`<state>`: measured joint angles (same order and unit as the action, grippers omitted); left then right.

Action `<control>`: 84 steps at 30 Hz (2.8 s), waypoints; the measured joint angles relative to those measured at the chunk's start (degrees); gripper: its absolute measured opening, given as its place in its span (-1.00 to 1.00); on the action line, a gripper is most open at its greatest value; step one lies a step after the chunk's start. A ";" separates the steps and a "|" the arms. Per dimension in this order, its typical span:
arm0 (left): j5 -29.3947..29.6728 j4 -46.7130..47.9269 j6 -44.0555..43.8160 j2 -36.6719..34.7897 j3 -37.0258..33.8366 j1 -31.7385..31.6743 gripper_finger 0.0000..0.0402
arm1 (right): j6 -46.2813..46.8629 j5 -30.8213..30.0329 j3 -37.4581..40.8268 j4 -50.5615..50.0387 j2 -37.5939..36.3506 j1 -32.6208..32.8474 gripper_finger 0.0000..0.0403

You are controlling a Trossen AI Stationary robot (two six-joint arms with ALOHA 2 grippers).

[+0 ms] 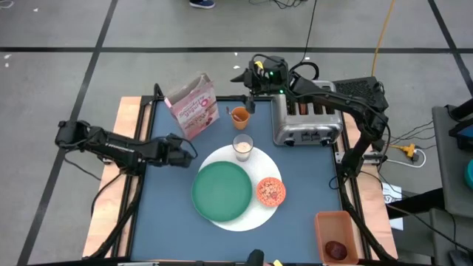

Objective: Arrange a breakfast setting
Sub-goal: Put the bread on the green plate

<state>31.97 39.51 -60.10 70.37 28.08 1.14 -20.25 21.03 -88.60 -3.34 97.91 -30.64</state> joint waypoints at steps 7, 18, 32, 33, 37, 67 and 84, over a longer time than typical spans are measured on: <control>0.01 1.46 -5.46 0.00 1.58 8.40 0.60 | -0.83 -0.08 0.00 -7.70 -5.01 -0.01 0.41; 3.98 2.59 -2.29 0.00 10.23 21.23 0.60 | -1.05 -0.34 0.00 -19.61 -16.46 -0.01 0.41; 24.68 -3.52 4.99 -0.04 11.99 32.75 0.60 | 6.36 -17.10 -0.02 -34.42 -26.30 -0.07 0.41; 24.68 -3.52 4.75 -0.04 11.99 32.75 0.60 | 7.00 -18.97 -0.02 -35.88 -26.56 -0.08 0.41; 24.68 -3.52 4.49 -0.04 11.98 32.72 0.60 | 10.40 -21.42 -0.02 -41.19 -27.59 -0.08 0.41; 24.68 -3.63 4.34 -0.02 11.96 32.70 0.60 | 41.94 -37.61 -0.04 -68.91 -22.44 -0.41 0.41; 24.68 -3.63 4.42 0.00 11.95 32.70 0.60 | 42.00 -41.29 -0.04 -68.96 -21.64 -0.38 0.41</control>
<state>56.64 35.88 -55.68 70.37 40.03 33.85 21.75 -20.26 -88.64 -72.30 76.27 -31.03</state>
